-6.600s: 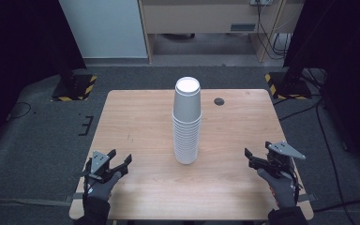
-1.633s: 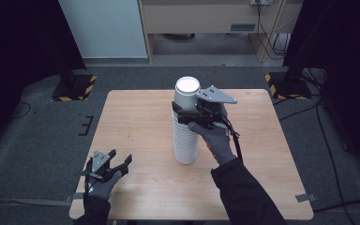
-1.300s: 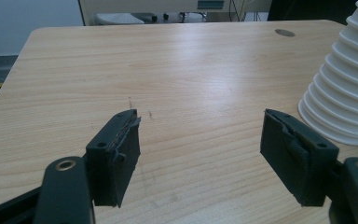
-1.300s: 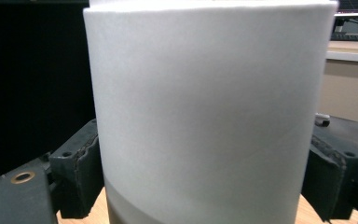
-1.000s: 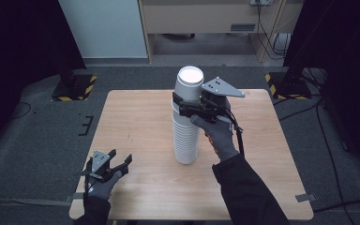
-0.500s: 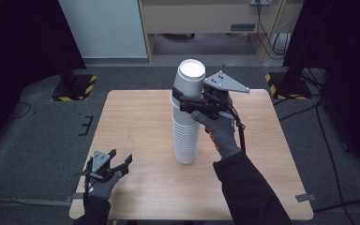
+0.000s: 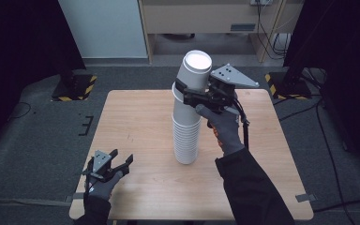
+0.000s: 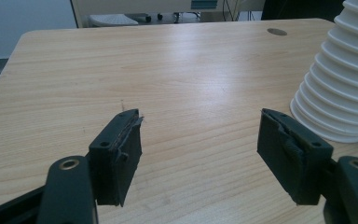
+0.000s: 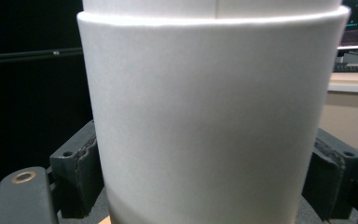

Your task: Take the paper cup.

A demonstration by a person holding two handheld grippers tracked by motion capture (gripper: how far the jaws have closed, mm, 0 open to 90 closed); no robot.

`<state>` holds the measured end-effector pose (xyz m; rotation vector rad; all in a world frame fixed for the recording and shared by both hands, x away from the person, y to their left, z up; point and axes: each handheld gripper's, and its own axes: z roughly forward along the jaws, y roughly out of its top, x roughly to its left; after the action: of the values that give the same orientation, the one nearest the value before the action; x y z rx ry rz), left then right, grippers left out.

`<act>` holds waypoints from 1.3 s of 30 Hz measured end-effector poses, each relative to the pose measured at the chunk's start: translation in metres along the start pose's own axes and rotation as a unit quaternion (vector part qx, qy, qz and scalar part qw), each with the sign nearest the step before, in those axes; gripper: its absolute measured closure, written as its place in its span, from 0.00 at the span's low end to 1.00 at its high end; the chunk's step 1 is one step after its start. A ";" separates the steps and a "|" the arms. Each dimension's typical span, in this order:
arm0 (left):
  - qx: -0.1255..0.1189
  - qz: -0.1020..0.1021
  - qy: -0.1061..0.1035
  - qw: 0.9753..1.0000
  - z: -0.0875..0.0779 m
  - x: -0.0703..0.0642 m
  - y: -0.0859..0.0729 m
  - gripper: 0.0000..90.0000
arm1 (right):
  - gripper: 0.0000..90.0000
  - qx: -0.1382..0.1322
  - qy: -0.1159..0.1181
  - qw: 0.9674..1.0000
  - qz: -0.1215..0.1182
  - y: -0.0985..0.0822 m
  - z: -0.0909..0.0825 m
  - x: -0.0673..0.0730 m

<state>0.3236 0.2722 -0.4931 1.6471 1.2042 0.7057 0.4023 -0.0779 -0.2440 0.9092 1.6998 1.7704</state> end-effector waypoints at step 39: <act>-0.014 0.006 -0.009 1.000 0.000 -0.008 0.002 0.33 | 0.17 -0.014 -0.031 0.998 0.048 -0.029 -0.094 -0.047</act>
<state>0.3218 0.2644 -0.4907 1.6346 1.1678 0.7106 0.3583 -0.1719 -0.2770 1.0386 1.6130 1.8033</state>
